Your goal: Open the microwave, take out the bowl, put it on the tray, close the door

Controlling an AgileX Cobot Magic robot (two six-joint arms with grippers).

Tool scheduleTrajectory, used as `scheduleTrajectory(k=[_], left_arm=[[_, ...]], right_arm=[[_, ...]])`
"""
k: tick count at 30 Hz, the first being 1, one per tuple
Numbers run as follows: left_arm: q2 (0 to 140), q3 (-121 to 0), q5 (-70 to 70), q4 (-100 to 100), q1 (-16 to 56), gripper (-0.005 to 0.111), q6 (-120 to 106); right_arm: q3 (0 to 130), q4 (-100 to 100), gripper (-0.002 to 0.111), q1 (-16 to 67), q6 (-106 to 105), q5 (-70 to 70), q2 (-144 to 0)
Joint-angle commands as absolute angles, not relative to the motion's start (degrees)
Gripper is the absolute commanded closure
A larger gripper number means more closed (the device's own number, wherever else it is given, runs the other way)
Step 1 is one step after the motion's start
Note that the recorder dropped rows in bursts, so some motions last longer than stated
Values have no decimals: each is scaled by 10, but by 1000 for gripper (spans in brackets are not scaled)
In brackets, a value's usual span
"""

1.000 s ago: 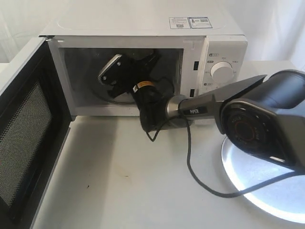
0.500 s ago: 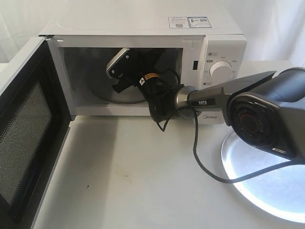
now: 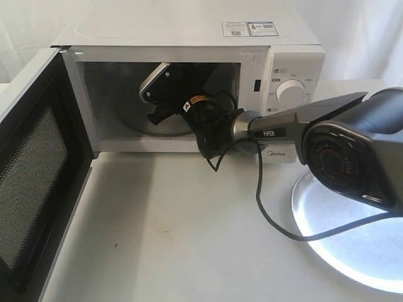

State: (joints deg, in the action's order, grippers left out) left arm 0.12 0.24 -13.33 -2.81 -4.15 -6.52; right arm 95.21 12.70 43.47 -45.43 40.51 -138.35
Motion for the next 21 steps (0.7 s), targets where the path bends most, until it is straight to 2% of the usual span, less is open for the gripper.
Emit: scheduleTrajectory(k=[1, 2, 3, 6, 8, 15, 19, 21], left_arm=[[0, 0, -133, -26, -39, 107, -62], [0, 0, -133, -26, -39, 107, -62], [0, 0, -133, -26, -39, 107, -62], [0, 0, -133, -26, -39, 107, -62], [0, 0, -133, -26, -39, 107, -62], [0, 0, -133, -26, -39, 107, -62], [0, 0, -133, -26, -39, 107, -62], [0, 0, -133, -26, -39, 107, -62]], right_arm=[[949, 276, 76, 414, -422, 241, -1355], [943, 263, 82, 420, -424, 246, -1354], [934, 239, 93, 434, -457, 278, -1354], [926, 238, 95, 457, -519, 356, -1354], [926, 234, 90, 462, -530, 363, -1355], [992, 220, 52, 445, -552, 360, -1420], [1010, 226, 54, 446, -553, 359, -1426], [1017, 226, 57, 446, -550, 304, -1429]])
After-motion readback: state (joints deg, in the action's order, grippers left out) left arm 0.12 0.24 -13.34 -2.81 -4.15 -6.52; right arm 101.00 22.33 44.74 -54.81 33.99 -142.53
